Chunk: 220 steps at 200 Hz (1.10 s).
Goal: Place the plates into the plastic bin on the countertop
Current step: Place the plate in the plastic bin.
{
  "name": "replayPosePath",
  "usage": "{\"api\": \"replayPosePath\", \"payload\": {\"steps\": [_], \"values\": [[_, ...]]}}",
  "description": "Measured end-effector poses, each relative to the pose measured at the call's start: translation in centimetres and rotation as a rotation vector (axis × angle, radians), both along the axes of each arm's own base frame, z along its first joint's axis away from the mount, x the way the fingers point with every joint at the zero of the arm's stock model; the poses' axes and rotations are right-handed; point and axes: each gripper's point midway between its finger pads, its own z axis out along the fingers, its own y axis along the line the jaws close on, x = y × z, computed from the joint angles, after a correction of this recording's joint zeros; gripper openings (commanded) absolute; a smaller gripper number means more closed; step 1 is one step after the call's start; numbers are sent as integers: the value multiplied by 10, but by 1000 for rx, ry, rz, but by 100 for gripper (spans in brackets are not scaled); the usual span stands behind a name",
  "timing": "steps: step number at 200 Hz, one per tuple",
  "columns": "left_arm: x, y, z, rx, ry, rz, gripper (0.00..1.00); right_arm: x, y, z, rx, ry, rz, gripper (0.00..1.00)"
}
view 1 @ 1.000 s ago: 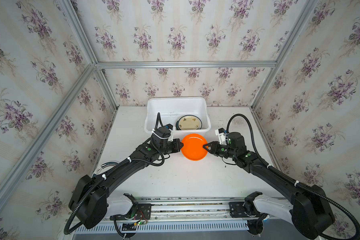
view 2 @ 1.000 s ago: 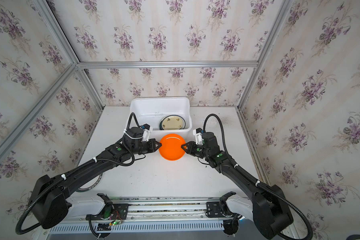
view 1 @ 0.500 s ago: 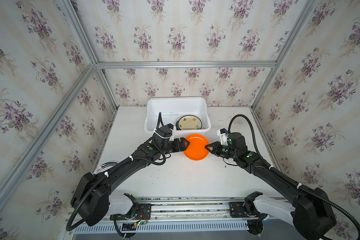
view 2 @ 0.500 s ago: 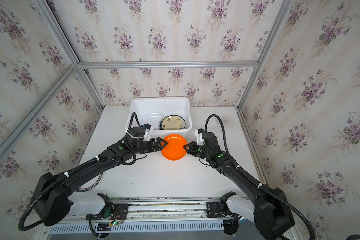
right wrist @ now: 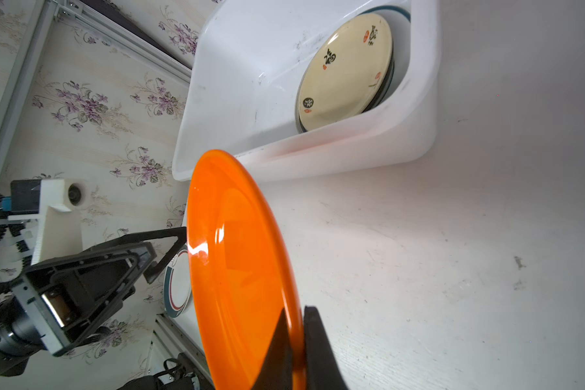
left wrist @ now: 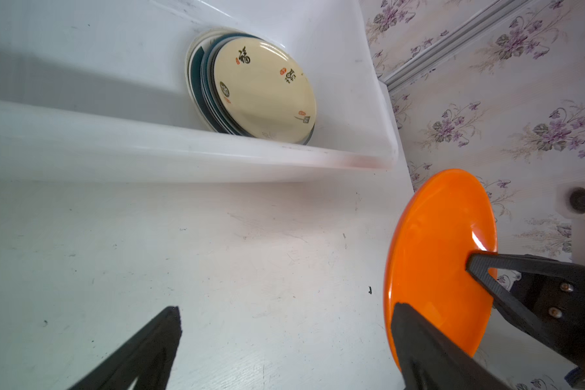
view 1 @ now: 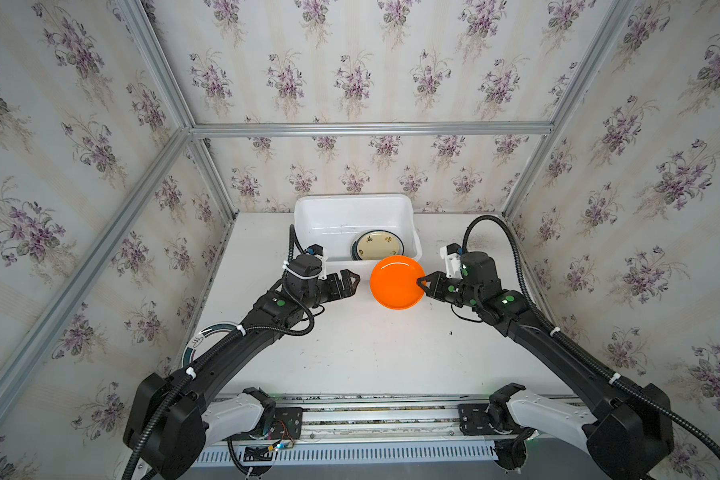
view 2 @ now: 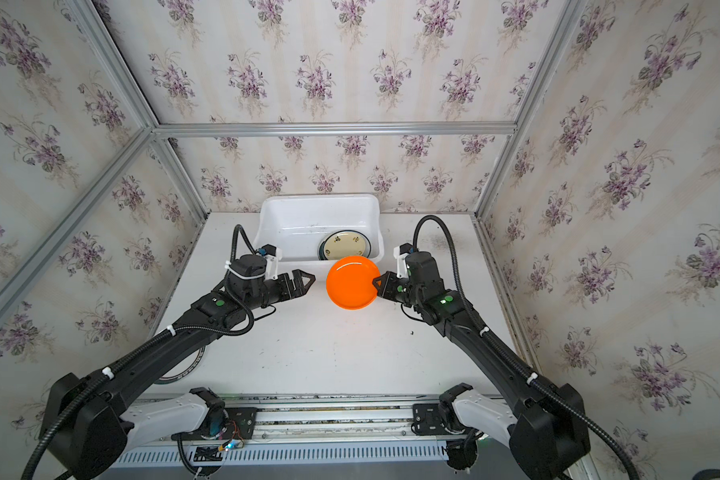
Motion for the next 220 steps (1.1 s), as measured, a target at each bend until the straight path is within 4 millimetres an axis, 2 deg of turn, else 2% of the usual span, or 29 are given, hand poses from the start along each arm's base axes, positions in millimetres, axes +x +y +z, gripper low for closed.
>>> {"api": "replayPosePath", "payload": {"steps": [21, 51, 78, 98, 145, 173, 220], "values": [[-2, 8, 2, -6, -11, 8, 99, 7, -1, 5, -28, -4, -3, 0], [-5, 23, 0, -3, -23, 38, 99, 23, 4, 24, -52, -40, 10, 0], [-8, 39, -3, -3, -24, 77, 99, 47, 9, 36, -96, -69, 8, 0], [-10, 50, -1, -3, -29, 107, 99, 69, 17, 37, -123, -65, 14, 0], [-14, 68, 6, -2, -38, 154, 99, 120, 33, 24, -140, -18, 19, 0], [-15, 85, 4, 19, -23, 201, 99, 151, 41, 19, -171, -7, 24, 0], [-17, 112, 11, 80, -41, 281, 99, 201, 38, -20, -285, 61, -6, 0]]}}
